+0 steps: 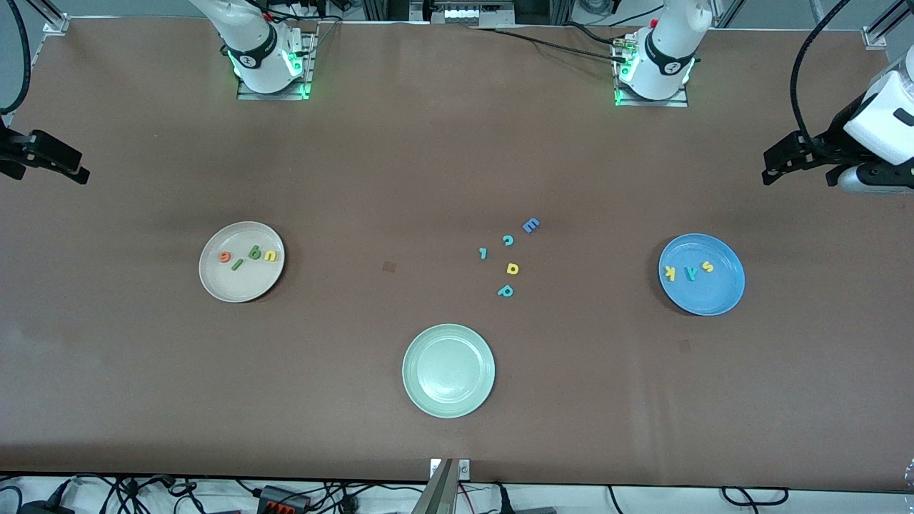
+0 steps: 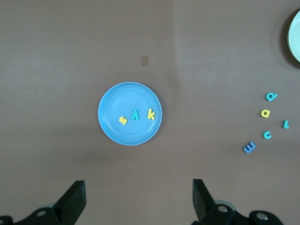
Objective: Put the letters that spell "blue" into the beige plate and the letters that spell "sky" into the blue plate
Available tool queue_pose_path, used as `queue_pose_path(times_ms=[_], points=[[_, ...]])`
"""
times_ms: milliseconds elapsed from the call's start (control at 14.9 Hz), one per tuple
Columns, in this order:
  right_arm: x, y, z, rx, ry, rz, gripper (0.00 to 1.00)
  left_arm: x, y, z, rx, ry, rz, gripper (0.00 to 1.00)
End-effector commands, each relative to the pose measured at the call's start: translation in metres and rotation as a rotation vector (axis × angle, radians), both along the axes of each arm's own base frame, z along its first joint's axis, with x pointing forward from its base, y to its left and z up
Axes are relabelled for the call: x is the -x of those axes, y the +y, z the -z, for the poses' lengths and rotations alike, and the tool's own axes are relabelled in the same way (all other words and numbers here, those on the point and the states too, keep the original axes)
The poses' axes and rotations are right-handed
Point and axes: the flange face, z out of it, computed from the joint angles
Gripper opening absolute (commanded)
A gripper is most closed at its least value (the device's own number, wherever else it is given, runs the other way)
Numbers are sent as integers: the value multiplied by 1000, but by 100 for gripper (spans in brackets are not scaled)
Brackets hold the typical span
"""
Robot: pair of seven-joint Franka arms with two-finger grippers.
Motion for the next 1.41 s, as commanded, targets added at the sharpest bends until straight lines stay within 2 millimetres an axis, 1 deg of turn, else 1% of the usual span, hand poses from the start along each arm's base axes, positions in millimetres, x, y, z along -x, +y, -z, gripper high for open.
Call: queue_pose_path(times_ms=[0, 335, 469, 536, 603, 804, 1005, 1340], points=[[12, -2, -6, 17, -25, -41, 100, -2, -1, -5, 24, 6, 7, 100], [14, -3, -7, 3, -16, -17, 100, -2, -1, -5, 24, 6, 7, 100], [14, 4, -8, 5, -18, 13, 100, -1, -1, -6, 24, 4, 7, 100], [12, 10, -7, 12, -21, 26, 100, -2, -1, -5, 24, 6, 5, 100], [11, 14, -7, 14, -22, 12, 100, -1, -1, -6, 24, 4, 5, 100], [11, 14, -9, 14, -27, 1, 100, -2, -1, -5, 24, 6, 5, 100], [8, 15, -6, 14, -27, -5, 100, -1, -1, -6, 24, 4, 5, 100], [9, 17, -5, 14, -17, -16, 100, -2, -1, -5, 24, 7, 5, 100]])
